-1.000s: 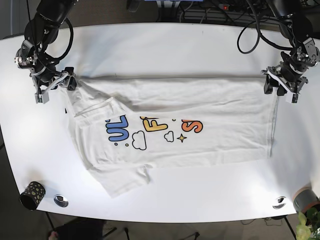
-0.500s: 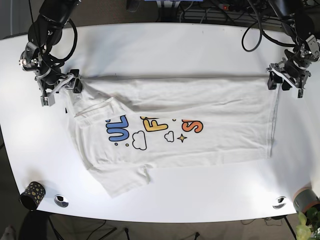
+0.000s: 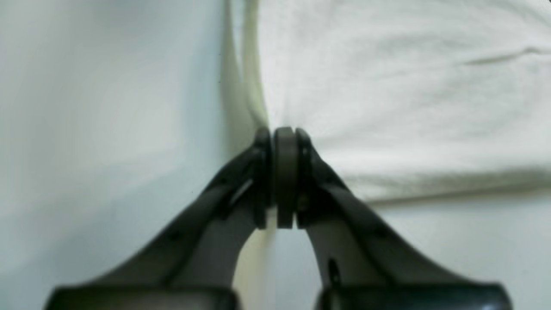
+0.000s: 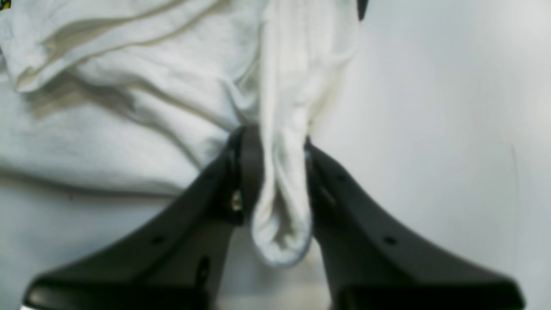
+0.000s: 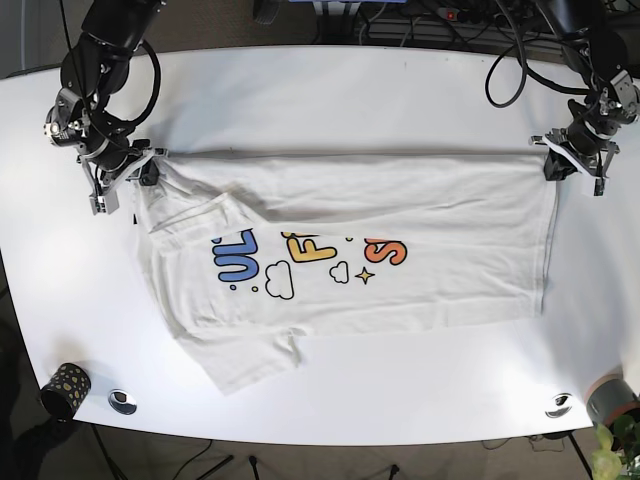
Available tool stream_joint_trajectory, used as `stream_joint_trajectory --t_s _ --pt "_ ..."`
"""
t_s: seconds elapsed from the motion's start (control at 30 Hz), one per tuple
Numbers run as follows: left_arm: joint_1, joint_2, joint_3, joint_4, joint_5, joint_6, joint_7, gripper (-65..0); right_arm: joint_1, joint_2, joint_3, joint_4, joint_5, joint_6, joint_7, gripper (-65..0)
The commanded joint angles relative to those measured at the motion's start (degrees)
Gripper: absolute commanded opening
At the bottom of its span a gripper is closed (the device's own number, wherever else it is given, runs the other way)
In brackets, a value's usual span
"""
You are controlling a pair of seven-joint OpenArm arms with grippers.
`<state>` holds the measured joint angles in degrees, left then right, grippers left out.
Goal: Fold the T-shirt properly
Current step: 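Hold the shoulder edges with both grippers, adjusting the grip, then pull the shoulder edges with both grippers toward the robot, straightening the shirt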
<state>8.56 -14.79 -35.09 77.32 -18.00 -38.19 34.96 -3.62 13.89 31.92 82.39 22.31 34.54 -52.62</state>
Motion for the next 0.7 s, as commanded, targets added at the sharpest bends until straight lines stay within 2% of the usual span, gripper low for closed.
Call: stream_joint_trajectory --t_s 0.0,0.43,0.67 --pt "-0.2 -1.0 -0.1 0.9 -0.2 -0.4 0.1 -64.0 0.7 1.1 0.5 1.0 0.3 0.14 0.8 -61.7" --pt "5.7 -1.0 -0.5 9.8 -0.3 -0.5 0.8 -64.0 -7.1 0.9 0.7 11.2 0.8 -0.22 0.7 -62.0" --pt "11.4 -0.9 -3.3 16.4 -0.4 -0.6 3.6 -64.0 -15.4 -1.7 2.9 18.5 0.9 -0.13 0.4 -62.0"
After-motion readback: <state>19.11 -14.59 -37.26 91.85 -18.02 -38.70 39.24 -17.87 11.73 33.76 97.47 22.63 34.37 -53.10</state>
